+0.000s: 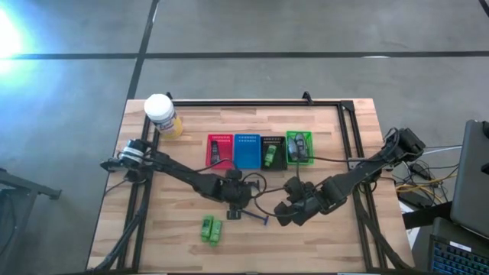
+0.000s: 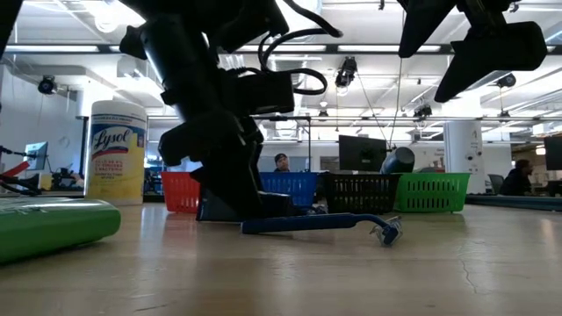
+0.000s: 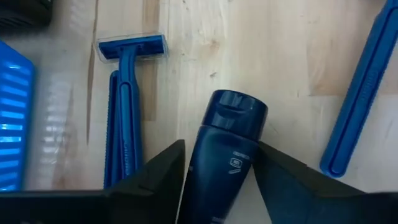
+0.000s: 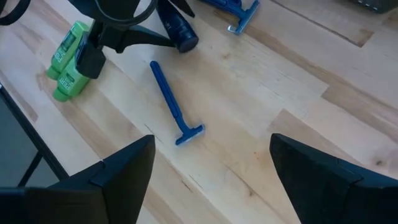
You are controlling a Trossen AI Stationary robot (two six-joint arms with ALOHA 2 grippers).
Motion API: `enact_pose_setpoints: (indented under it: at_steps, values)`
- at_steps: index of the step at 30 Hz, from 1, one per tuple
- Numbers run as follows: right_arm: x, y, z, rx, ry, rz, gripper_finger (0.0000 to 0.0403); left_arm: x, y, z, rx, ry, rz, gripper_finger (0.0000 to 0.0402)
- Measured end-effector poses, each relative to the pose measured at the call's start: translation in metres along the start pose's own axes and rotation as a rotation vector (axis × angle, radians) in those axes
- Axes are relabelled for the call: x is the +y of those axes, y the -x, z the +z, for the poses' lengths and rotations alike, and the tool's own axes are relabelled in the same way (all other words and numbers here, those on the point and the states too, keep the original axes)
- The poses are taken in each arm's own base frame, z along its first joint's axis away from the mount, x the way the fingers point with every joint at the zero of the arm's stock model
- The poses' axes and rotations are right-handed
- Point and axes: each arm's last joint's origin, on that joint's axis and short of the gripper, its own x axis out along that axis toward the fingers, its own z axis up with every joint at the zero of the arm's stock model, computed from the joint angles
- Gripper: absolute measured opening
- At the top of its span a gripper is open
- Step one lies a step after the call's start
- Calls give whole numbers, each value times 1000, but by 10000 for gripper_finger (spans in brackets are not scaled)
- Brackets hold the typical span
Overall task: Pick & Place Travel size toiletries
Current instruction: Put the shave cream into the red basket
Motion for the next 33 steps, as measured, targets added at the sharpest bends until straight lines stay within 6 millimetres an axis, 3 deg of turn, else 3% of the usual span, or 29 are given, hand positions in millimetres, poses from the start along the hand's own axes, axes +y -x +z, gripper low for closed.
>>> enact_pose_setpoints:
  at_steps: [6, 11, 20, 27, 33]
  values:
    - [0, 0, 1, -1, -9, 3, 285, 0, 5, -1, 6, 57, -7, 114]
    - [0, 4, 2, -11, -15, 11, 264, 2, 29, 6, -46, 187, -5, 59]
    - [-5, 17, 9, -112, -46, 10, 241, 23, 93, 15, -203, 543, 109, 49]
    - [-7, 22, 13, -183, -100, 7, 249, 68, 141, 1, -329, 988, 343, 49]
    - [-7, 22, 14, -215, -110, 4, 261, 131, 133, -23, -307, 1177, 381, 48]
